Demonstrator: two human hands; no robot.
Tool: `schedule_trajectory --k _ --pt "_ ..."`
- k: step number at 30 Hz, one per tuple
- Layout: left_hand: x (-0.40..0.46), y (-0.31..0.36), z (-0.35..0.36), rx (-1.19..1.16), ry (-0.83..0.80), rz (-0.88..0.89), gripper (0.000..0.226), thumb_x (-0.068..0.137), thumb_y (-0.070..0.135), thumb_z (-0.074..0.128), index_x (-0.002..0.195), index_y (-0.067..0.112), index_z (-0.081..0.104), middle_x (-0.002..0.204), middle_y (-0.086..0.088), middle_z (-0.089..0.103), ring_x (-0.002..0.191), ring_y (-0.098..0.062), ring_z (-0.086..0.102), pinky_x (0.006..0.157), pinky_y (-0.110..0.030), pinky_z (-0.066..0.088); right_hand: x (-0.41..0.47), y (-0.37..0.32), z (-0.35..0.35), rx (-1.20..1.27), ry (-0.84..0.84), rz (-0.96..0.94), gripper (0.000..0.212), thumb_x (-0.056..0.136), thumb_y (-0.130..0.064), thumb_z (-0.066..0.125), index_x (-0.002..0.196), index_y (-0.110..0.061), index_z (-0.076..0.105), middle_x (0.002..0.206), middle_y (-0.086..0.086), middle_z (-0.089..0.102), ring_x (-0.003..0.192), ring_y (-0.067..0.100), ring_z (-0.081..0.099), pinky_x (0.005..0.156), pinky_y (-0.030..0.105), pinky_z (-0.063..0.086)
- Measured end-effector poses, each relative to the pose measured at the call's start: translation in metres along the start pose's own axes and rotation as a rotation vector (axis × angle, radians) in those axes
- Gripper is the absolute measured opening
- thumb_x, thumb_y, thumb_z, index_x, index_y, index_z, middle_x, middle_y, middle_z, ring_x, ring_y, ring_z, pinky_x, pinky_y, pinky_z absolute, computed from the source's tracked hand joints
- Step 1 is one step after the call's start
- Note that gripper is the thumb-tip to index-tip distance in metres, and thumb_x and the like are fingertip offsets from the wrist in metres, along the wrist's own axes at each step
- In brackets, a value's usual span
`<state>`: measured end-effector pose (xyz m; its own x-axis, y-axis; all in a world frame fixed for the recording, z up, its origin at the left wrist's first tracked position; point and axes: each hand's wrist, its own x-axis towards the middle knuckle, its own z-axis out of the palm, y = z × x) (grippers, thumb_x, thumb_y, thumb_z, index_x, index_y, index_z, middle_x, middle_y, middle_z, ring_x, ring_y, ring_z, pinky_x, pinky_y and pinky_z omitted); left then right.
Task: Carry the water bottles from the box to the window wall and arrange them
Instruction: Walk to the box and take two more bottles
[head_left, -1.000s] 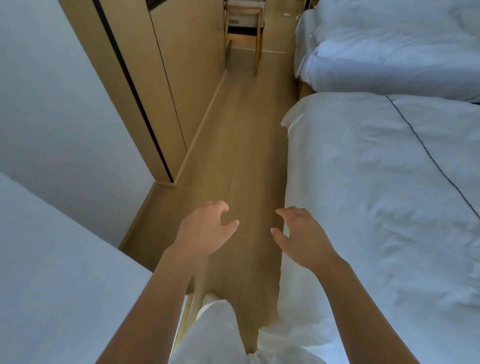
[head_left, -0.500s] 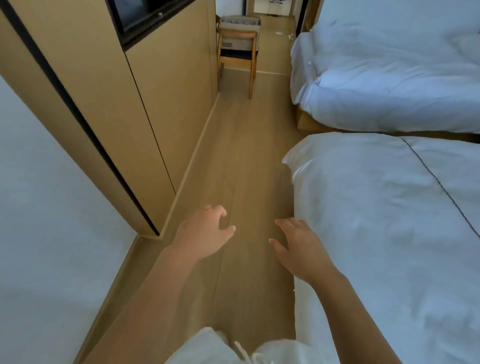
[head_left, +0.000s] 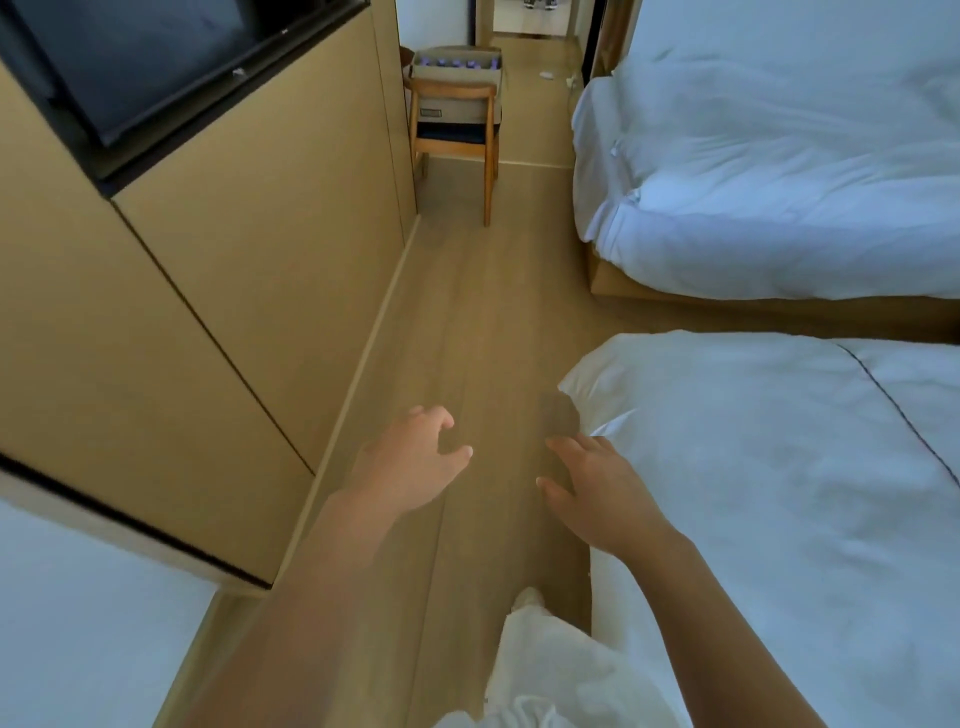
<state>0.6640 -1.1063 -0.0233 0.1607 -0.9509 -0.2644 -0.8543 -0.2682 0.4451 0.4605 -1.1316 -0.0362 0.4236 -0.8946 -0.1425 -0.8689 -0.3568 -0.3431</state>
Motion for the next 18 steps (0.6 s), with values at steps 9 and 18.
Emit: schedule_trajectory --k 9,18 --pt "0.175 0.062 -0.018 -0.031 0.021 -0.035 0.046 0.088 0.045 0.056 0.126 0.021 0.052 0.124 0.0 0.054 0.11 -0.019 0.056 0.09 -0.03 0.044 0.18 0.078 -0.072 0.014 0.002 -0.019 0.049 0.094 -0.037 0.047 0.14 -0.02 0.039 0.142 -0.004 0.043 0.128 0.016 0.038 0.103 0.029 0.034" --pt "0.336 0.058 -0.054 -0.047 0.06 -0.008 0.045 0.087 0.046 0.057 0.124 0.02 0.054 0.122 0.002 0.055 0.104 -0.016 0.056 0.082 -0.027 0.042 0.34 0.098 -0.087 -0.025 -0.019 -0.061 0.05 0.093 -0.037 0.048 0.139 -0.018 0.04 0.136 -0.004 0.047 0.123 0.017 0.041 0.099 0.029 0.037"
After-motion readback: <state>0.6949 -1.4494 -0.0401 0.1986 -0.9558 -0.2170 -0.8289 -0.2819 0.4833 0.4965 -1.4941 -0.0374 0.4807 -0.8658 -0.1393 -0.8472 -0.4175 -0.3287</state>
